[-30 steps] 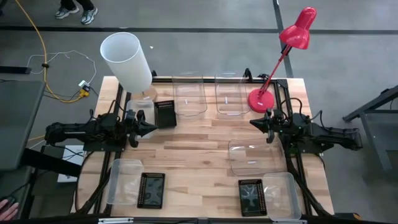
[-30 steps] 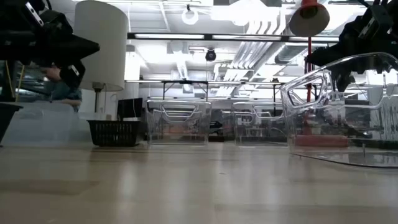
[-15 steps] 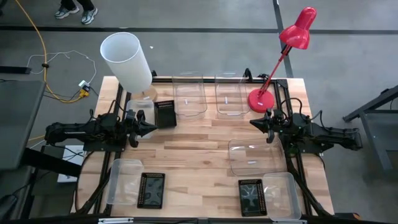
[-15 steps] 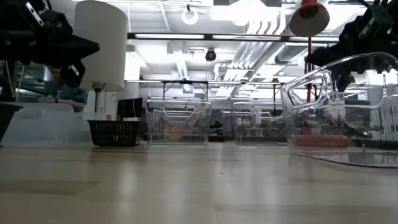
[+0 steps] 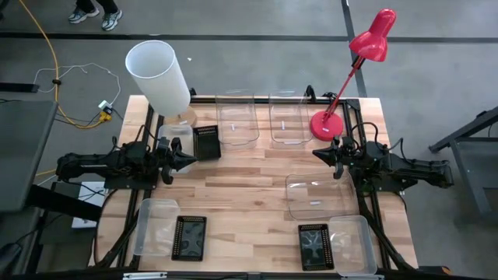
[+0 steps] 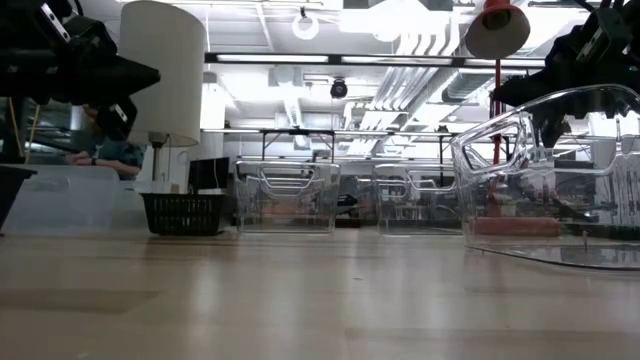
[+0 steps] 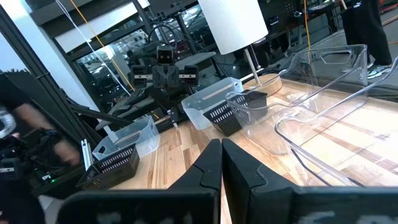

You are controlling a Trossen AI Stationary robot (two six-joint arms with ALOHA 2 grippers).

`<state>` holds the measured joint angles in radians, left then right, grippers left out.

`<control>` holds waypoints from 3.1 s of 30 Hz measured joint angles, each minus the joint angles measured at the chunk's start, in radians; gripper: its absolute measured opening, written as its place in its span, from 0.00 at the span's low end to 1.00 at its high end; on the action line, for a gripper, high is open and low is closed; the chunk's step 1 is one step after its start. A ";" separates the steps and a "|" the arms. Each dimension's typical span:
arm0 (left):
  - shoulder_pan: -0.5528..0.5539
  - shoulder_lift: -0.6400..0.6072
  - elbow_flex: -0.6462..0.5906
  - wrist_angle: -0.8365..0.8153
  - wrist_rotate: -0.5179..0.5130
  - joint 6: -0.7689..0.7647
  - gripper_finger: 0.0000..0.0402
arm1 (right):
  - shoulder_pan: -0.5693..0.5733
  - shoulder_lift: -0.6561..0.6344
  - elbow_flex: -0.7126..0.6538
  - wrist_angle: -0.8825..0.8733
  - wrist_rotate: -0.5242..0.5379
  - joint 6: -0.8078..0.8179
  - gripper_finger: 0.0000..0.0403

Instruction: Stack baskets by color

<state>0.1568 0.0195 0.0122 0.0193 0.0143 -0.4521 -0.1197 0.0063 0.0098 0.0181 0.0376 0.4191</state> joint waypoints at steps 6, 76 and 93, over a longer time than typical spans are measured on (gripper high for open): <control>0.000 0.000 0.000 0.000 0.000 0.000 0.00 | 0.000 0.000 0.000 0.000 0.000 0.000 0.00; 0.000 0.000 0.000 0.000 0.000 0.000 0.00 | 0.349 0.641 0.780 0.170 -0.095 0.027 0.00; 0.000 0.000 0.000 0.000 0.000 0.000 0.00 | 0.417 1.422 1.652 -0.466 0.013 0.212 0.04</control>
<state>0.1568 0.0194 0.0124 0.0193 0.0143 -0.4522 0.2971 1.4286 1.6619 -0.4482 0.0508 0.6312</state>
